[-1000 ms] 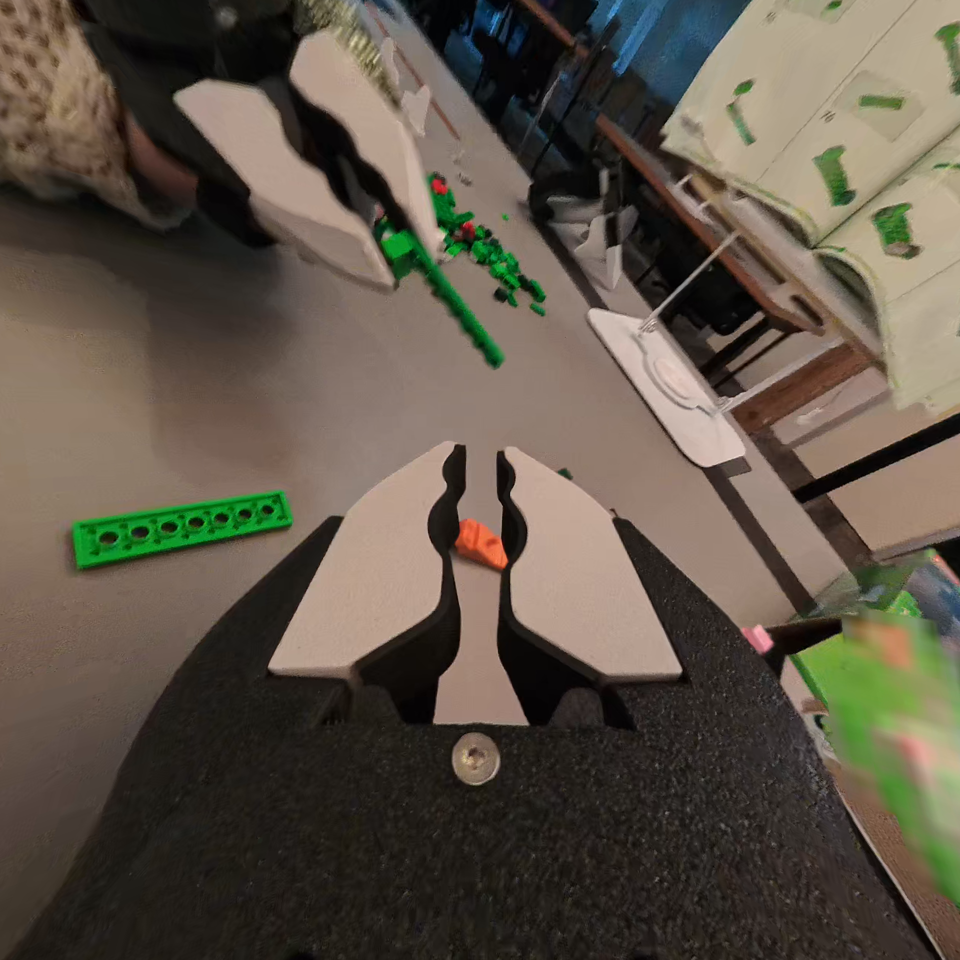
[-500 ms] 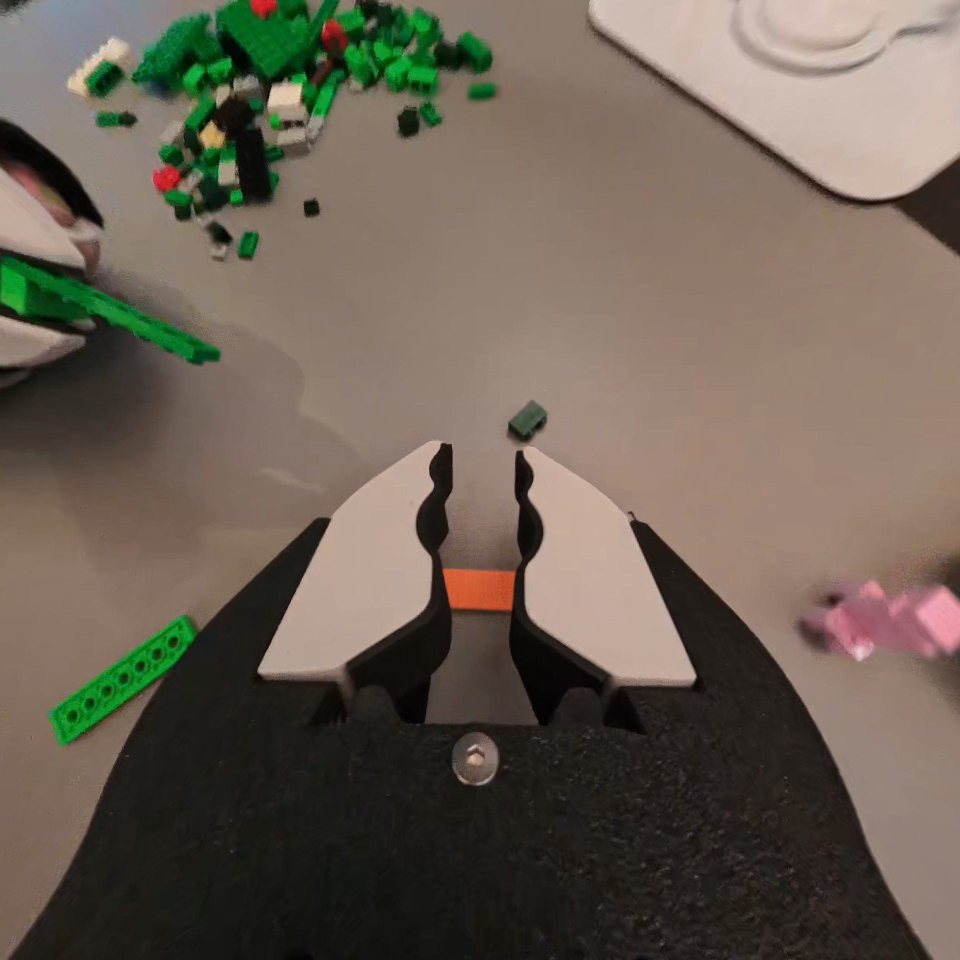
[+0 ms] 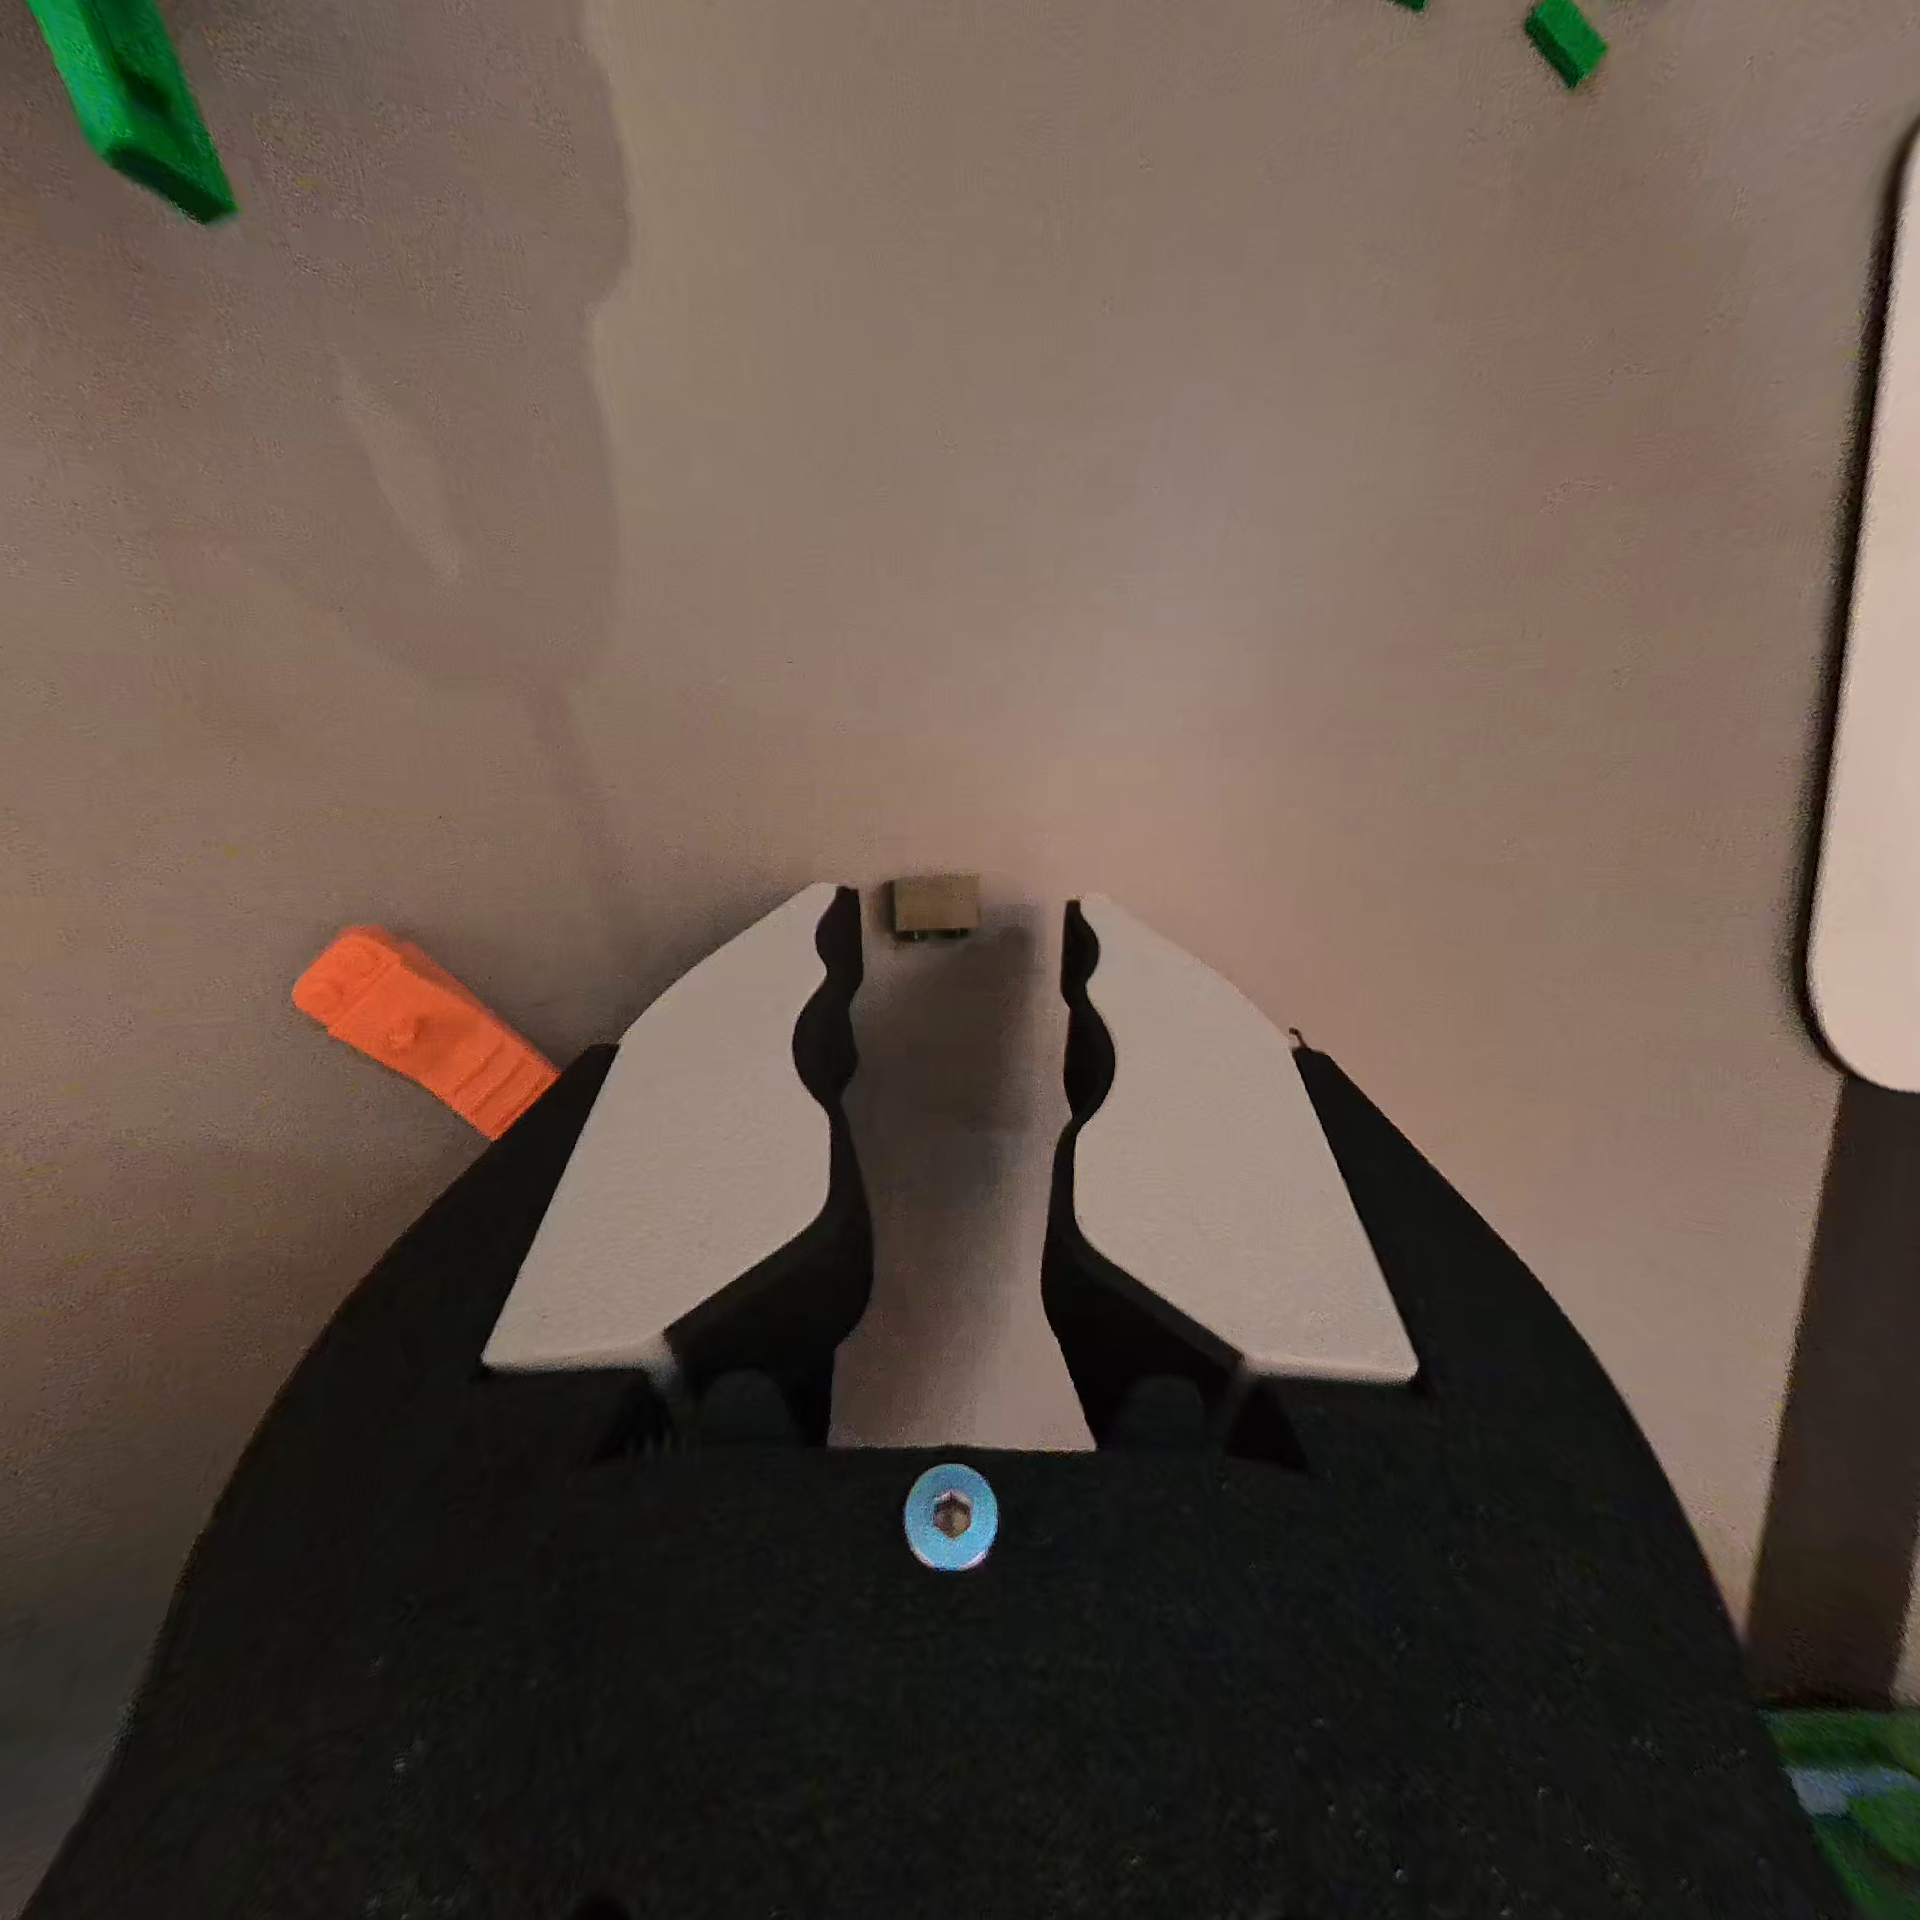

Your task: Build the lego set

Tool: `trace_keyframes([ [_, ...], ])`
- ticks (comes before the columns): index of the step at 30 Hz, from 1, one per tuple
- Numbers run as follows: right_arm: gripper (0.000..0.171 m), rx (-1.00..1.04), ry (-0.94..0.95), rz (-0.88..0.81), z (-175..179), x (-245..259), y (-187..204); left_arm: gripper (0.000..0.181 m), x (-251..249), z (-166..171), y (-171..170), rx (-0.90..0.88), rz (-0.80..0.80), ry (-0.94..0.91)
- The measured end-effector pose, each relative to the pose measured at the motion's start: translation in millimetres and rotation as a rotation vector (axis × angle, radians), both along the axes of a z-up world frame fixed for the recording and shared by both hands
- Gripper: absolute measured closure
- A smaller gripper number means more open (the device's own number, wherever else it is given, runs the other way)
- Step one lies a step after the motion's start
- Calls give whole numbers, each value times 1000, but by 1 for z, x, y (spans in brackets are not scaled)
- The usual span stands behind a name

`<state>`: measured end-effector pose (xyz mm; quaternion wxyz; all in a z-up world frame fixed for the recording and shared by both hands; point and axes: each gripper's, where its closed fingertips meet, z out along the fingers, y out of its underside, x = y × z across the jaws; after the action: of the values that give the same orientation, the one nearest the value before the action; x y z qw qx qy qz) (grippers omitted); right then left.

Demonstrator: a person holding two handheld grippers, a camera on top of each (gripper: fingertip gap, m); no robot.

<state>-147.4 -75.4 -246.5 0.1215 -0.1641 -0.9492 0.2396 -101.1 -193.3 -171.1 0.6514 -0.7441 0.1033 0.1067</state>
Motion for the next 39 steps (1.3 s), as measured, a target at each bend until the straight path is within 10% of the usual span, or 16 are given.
trace_keyframes([
  [9,155,-12,-1,-13,-1,13,-6,166,2,4,-1,10,-24,-123],
  [22,155,-268,710,-11,68,117,-52,166,33,-4,10,-108,-248,-836],
  [39,155,345,150,-72,1,172,-16,166,55,-20,13,-230,-365,-1223],
])
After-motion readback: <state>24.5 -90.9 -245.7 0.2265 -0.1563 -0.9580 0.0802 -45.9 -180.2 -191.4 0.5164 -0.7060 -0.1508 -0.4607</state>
